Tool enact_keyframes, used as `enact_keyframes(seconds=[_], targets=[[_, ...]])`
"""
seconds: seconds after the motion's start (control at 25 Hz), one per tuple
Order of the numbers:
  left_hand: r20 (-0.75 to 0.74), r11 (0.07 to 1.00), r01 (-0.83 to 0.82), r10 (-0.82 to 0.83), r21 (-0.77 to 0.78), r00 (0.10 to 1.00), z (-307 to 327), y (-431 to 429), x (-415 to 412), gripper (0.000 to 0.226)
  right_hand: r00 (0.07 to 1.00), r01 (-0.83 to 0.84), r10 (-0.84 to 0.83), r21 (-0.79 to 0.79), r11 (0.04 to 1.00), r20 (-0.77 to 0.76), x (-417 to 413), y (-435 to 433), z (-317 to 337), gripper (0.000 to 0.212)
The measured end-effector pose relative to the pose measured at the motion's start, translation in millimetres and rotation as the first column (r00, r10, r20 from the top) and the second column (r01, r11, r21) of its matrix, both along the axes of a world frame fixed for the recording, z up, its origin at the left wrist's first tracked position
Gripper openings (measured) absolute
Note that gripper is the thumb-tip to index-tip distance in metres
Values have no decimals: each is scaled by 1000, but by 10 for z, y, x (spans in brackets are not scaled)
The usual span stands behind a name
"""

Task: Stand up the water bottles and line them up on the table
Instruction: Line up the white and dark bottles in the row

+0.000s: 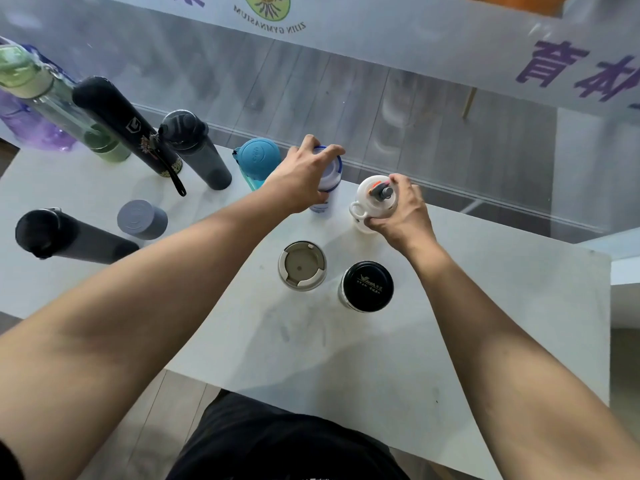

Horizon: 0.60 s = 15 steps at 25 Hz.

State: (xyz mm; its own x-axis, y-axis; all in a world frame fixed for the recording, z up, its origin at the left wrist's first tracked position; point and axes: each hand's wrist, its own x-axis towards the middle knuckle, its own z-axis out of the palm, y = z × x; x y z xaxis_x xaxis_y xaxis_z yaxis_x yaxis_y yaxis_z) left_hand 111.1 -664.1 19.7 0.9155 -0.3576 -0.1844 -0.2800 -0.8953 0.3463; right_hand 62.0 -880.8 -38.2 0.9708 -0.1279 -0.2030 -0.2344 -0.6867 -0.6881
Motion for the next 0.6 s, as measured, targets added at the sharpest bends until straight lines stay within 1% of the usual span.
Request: enact_keyframes(seconds=[0.2,0.36,0.4,0.44,0.52,0.56,0.6], targets=[[31,999,-8,7,36,999,-15,-63,-50,87,1000,11,-11,-3,1000,-5,-10,10,-19,86],[15,998,-23,23,53,1000,2,-49,-91,95,997,37,-37,-5,999,-72,-80,-35,9,109],[19,998,-41,40,40,999,17,-29,-131,95,995,66,-66,-4,998,-74,-135,-62,35,109],[44,998,-65,65,18,997,36,-11,-199,93,993,105,-105,-4,994,-57,-218,-92,83,104],[138,991,-118,126,-59,983,63,13,-419,81,981,192,-193,30,981,17,-457,-114,187,84],[184,985,-131,150,-109,971,62,19,-587,73,974,211,-216,68,975,73,-618,-98,238,72],[220,979,-136,167,-151,961,47,26,-767,65,969,196,-210,113,974,132,-789,-66,279,63]])
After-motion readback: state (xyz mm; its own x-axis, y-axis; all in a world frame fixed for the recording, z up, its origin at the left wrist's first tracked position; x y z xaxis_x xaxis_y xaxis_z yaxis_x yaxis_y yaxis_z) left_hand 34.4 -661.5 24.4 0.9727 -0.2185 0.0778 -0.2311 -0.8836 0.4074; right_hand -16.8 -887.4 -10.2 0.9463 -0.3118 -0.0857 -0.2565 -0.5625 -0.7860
